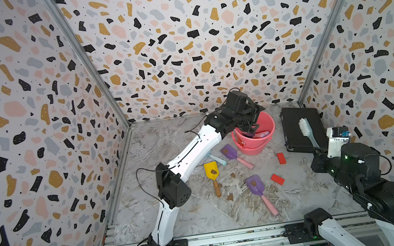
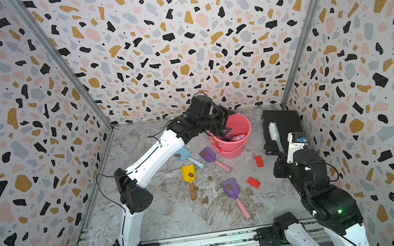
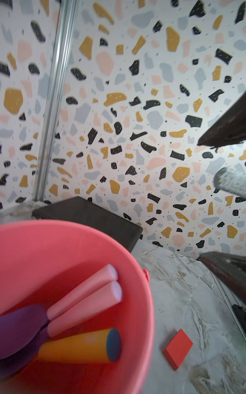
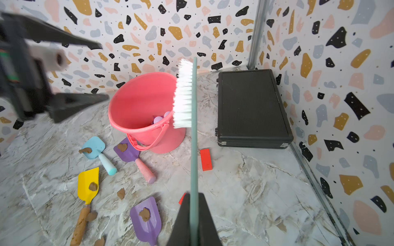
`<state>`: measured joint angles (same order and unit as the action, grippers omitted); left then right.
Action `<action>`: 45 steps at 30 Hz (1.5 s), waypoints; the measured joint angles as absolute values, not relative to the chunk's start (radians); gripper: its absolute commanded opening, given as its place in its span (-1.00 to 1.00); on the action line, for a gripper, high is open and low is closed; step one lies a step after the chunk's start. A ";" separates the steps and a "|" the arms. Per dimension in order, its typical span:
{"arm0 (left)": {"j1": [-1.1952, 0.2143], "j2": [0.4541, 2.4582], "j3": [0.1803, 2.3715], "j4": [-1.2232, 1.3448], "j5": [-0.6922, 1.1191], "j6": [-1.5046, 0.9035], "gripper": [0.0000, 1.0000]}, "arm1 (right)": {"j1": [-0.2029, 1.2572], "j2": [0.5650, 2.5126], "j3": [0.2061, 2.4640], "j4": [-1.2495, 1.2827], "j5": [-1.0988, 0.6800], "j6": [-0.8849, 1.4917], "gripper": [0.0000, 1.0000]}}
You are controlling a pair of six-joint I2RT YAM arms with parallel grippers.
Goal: Brush the soil off the hand trowel and place it into the bucket
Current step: Pick up the hand trowel from the center of the board.
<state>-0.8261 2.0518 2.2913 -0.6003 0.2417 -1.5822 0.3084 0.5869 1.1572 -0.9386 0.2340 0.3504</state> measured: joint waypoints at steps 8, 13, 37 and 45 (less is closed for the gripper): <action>-0.827 1.620 1.971 -0.702 0.005 -1.329 0.50 | 0.308 0.659 1.185 -0.910 0.073 0.271 -1.00; -0.827 1.477 1.758 -0.823 -0.167 -1.200 0.46 | 0.308 0.731 1.174 -0.866 -0.047 0.277 -1.00; -0.921 1.536 1.151 -0.818 -0.113 -1.095 0.19 | 0.321 0.824 1.087 -0.746 -0.150 0.352 -1.00; -0.923 1.626 1.096 -0.736 -0.080 -1.052 0.18 | 0.321 0.823 1.087 -0.746 -0.149 0.352 -1.00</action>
<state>-0.9234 1.6264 1.0958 -0.7357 -0.0799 -1.0519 0.3210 0.8227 1.0874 -0.7464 -0.1486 0.3519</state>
